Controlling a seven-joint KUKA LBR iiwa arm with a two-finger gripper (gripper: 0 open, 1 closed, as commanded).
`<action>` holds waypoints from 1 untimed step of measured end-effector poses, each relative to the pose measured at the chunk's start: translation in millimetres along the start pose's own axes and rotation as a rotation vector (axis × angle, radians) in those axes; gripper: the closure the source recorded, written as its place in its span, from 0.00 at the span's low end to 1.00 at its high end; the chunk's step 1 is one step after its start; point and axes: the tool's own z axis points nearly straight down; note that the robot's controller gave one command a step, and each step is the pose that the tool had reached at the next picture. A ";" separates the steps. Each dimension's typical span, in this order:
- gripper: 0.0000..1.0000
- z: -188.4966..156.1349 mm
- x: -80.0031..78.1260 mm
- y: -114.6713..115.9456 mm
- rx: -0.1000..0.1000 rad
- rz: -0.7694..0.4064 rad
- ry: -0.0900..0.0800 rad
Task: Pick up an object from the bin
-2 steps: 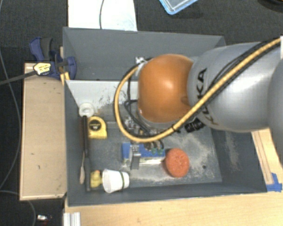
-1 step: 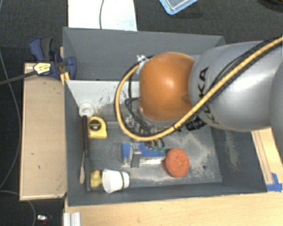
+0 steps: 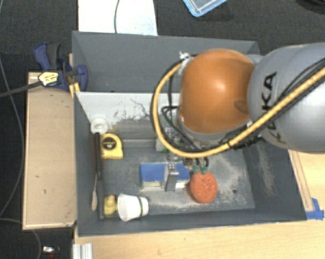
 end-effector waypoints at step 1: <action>0.00 27.0 -2.5 -24.6 -0.003 -0.090 -0.013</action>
Offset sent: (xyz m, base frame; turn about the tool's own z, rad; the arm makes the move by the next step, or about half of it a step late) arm -0.0059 -0.0500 -0.0824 -0.3088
